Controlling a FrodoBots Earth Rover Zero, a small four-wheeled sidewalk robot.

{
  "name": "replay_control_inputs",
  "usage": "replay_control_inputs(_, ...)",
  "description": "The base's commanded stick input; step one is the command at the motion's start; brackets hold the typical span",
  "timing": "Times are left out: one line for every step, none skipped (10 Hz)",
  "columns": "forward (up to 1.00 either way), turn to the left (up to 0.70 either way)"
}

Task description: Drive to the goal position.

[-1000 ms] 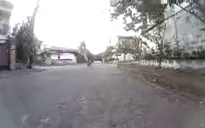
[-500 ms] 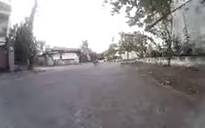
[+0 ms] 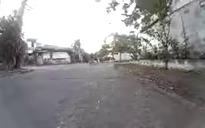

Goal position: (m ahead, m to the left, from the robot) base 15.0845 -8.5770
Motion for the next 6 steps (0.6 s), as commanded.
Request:
replay_control_inputs(1.0, -0.05)
replay_control_inputs(1.0, 0.04)
replay_control_inputs(1.0, 0.04)
replay_control_inputs(1.0, 0.04)
replay_control_inputs(1.0, 0.04)
replay_control_inputs(1.0, 0.04)
